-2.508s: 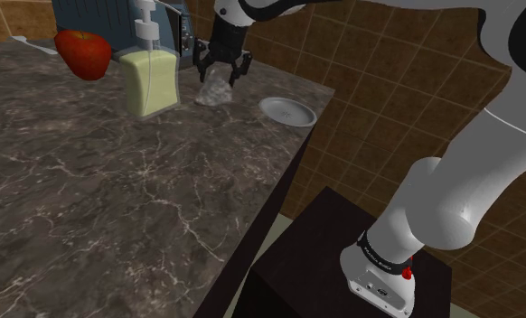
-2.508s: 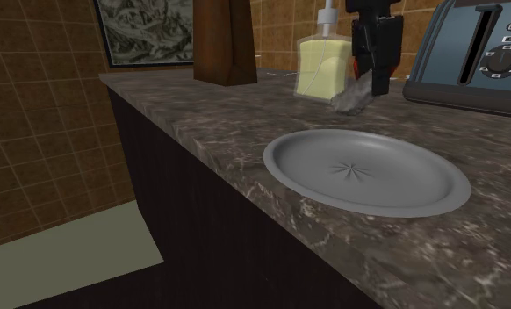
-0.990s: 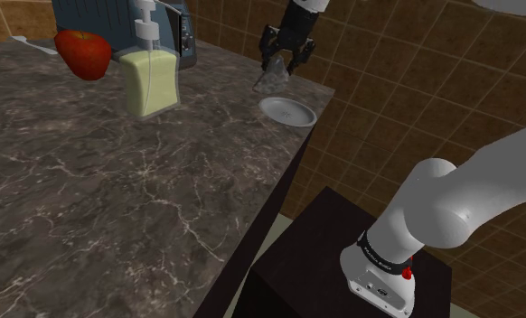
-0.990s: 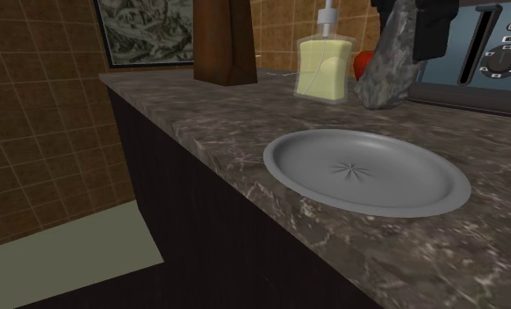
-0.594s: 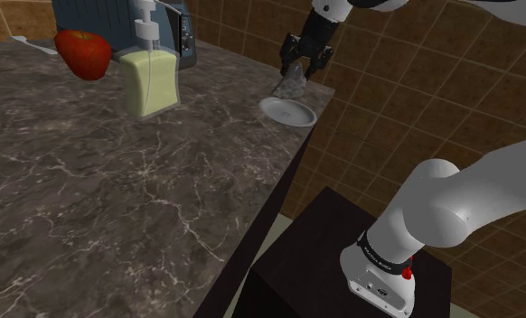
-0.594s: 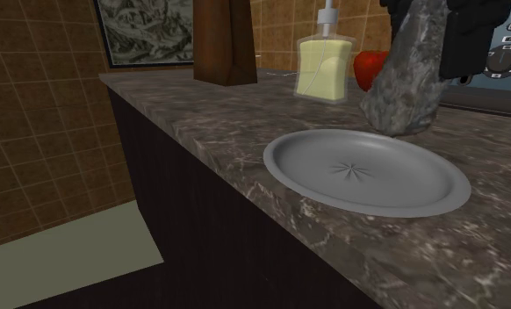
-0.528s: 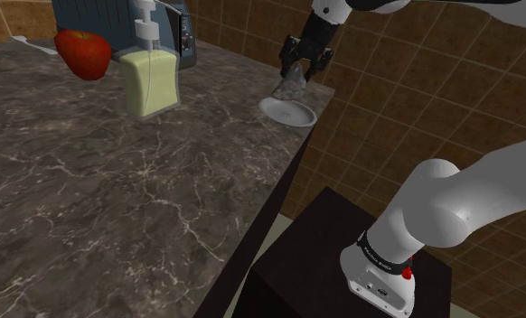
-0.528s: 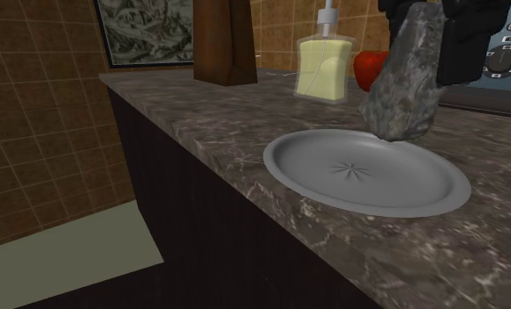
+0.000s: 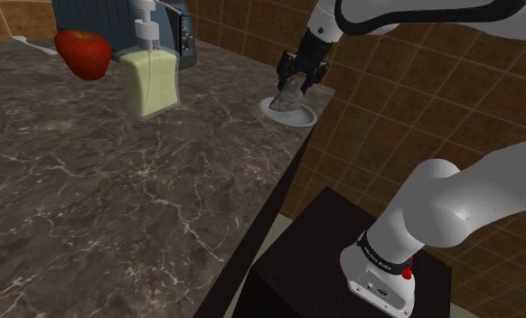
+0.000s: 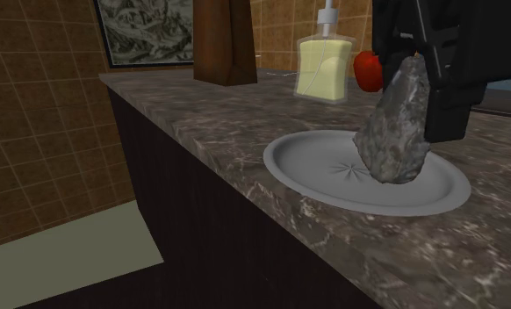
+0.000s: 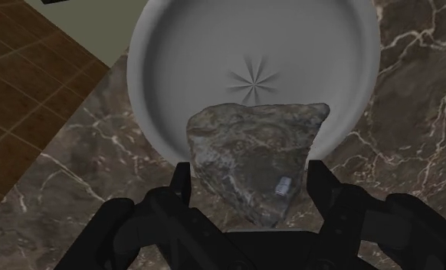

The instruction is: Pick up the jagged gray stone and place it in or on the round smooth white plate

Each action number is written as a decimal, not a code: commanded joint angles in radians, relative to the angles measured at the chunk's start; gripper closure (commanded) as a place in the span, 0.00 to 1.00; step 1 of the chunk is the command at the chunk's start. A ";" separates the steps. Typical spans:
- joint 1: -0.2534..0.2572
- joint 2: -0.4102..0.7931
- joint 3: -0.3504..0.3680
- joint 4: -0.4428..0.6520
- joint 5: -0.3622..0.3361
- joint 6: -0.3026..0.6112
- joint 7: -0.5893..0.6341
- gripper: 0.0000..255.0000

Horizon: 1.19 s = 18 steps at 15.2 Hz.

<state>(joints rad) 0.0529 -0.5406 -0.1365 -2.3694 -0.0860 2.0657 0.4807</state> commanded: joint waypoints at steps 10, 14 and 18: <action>0.000 0.011 -0.002 -0.048 -0.001 0.049 0.002 1.00; 0.000 0.011 -0.002 -0.062 -0.002 0.062 0.003 0.00; 0.000 -0.015 0.005 -0.002 0.001 -0.022 0.002 0.00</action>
<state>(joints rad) 0.0531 -0.5455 -0.1336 -2.3883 -0.0853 2.0771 0.4825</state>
